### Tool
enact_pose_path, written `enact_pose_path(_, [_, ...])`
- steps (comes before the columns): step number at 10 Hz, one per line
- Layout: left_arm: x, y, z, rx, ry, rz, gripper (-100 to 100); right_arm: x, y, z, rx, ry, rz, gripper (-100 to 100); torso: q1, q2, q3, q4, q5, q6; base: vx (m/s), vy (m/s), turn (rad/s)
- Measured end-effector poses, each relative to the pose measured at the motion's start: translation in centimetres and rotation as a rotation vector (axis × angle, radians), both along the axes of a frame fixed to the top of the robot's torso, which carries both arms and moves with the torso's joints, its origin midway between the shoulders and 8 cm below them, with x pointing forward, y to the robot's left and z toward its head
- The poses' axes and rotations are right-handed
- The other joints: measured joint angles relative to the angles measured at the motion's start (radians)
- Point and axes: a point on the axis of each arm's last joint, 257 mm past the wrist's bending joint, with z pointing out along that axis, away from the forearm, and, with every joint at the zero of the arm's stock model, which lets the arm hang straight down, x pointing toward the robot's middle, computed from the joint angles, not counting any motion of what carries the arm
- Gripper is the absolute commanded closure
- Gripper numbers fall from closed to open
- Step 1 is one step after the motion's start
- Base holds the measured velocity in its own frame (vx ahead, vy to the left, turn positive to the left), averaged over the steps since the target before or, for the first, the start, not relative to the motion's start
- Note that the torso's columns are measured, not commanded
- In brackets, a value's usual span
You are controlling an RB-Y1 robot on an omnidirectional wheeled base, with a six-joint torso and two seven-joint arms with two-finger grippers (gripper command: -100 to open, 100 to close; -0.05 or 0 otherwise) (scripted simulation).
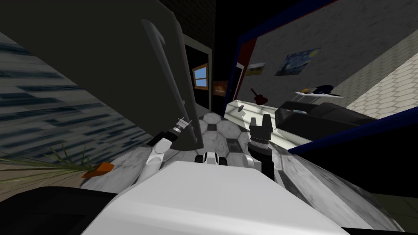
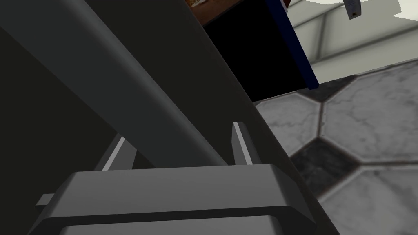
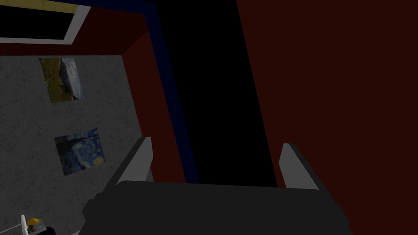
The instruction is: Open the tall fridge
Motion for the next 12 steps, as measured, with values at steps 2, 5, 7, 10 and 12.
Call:
enact_pose_path(2, [0.2,0.2,0.2,0.0,-0.008,-0.008,100,0.0,0.0,0.0,0.0,0.0,0.0,0,-0.006,-0.001,0.0,-0.001,-0.002,0.003,-0.165,0.058,-0.062])
enact_pose_path(5, [-0.2,-0.9,-0.2,-0.005,0.004,-0.041,100,0.0,0.0,0.0,0.0,0.0,0.0,0,-0.001,-0.003,-0.001,-0.004,0.001,0.005,-0.162,0.138,-0.089])
enact_pose_path(7, [-0.6,-2.5,-0.2,-0.003,0.007,-0.077,100,0.0,0.0,0.0,0.0,0.0,0.0,0,0.001,-0.003,-0.002,-0.003,0.001,0.001,-0.197,0.177,-0.096])
enact_pose_path(10, [-1.5,-4.8,-0.3,-0.002,0.007,-0.146,100,0.0,0.0,0.0,0.0,0.0,0.0,0,0.003,-0.005,-0.003,-0.002,0.001,-0.002,-0.187,0.174,-0.089])
enact_pose_path(12, [-2.0,-6.3,-0.1,-0.003,0.001,-0.185,100,0.0,0.0,0.0,0.0,0.0,0.0,0,0.005,-0.002,-0.002,-0.002,0.002,-0.001,-0.198,0.152,-0.082])
